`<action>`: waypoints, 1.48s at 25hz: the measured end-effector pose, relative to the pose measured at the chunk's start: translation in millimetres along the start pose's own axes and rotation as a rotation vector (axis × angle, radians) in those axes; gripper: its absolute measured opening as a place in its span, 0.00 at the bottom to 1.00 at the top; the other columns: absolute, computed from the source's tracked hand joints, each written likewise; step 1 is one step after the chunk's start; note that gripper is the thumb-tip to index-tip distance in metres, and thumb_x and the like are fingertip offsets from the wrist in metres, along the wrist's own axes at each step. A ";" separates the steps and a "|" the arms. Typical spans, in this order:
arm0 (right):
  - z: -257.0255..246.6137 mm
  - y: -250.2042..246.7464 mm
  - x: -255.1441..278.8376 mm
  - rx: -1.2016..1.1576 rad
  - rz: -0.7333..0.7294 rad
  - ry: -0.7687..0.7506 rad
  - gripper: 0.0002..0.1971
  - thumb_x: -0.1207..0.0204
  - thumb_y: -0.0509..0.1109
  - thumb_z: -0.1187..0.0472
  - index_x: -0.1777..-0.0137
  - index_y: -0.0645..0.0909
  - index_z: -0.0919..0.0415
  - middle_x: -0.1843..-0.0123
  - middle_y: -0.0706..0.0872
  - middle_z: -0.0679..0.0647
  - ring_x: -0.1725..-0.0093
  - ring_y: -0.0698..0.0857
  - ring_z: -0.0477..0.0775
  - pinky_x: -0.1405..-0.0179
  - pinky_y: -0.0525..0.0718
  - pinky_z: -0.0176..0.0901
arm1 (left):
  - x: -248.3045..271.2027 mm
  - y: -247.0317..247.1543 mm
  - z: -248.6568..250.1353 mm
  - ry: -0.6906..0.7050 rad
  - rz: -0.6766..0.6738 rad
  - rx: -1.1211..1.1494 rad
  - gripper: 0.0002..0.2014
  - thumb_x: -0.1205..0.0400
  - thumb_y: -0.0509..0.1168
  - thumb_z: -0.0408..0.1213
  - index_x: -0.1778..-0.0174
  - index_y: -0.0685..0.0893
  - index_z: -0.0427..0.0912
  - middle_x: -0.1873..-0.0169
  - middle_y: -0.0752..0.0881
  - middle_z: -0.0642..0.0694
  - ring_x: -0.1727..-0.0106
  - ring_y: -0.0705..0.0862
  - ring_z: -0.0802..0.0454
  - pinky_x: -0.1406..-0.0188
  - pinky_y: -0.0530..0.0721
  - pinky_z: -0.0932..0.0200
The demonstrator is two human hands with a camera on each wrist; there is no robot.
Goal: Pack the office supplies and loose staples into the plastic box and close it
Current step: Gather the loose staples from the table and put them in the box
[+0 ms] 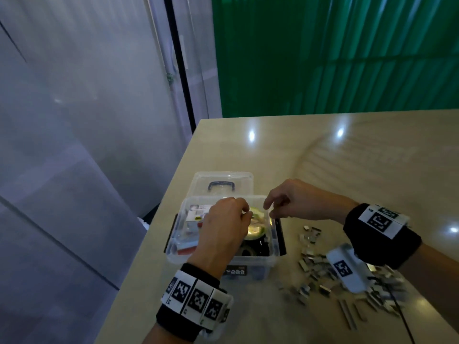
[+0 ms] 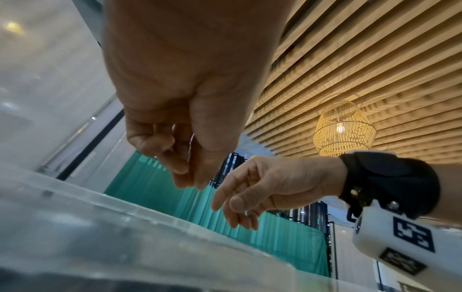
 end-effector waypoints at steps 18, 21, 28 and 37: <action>219.7 31.3 120.8 0.101 -0.072 0.354 0.16 0.18 0.71 0.62 0.32 0.83 0.54 0.40 0.84 0.51 0.47 0.82 0.50 0.50 0.78 0.40 | -8.1 169.4 140.8 -0.014 -0.301 0.077 0.09 0.17 0.66 0.38 0.48 0.91 0.43 0.49 0.88 0.44 0.49 0.86 0.45 0.48 0.86 0.51; 215.8 35.4 117.1 0.076 -0.067 0.305 0.20 0.17 0.68 0.63 0.25 0.78 0.53 0.41 0.80 0.51 0.49 0.78 0.50 0.51 0.72 0.40 | -8.4 195.4 131.1 -0.082 -0.353 0.046 0.10 0.17 0.66 0.35 0.44 0.91 0.45 0.44 0.87 0.43 0.43 0.85 0.44 0.43 0.86 0.50; 207.1 42.0 105.0 0.177 -0.114 0.266 0.08 0.19 0.68 0.67 0.43 0.85 0.59 0.46 0.73 0.52 0.50 0.76 0.53 0.63 0.71 0.35 | -4.4 222.8 109.0 -0.109 -0.412 -0.003 0.11 0.17 0.67 0.39 0.41 0.89 0.45 0.40 0.81 0.43 0.39 0.80 0.44 0.41 0.86 0.46; 214.8 27.5 106.7 0.027 -0.063 0.218 0.06 0.24 0.77 0.64 0.58 0.84 0.54 0.57 0.84 0.45 0.60 0.82 0.41 0.66 0.73 0.30 | -19.6 223.2 113.0 -0.086 -0.353 0.008 0.11 0.17 0.69 0.41 0.40 0.86 0.44 0.40 0.79 0.45 0.38 0.79 0.46 0.39 0.85 0.49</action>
Point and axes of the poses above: each hand's wrist, its own x-axis away from the middle knuckle, its own y-axis out of the palm, z = x × y, the point moved 7 cm from there along -x, towards the middle knuckle
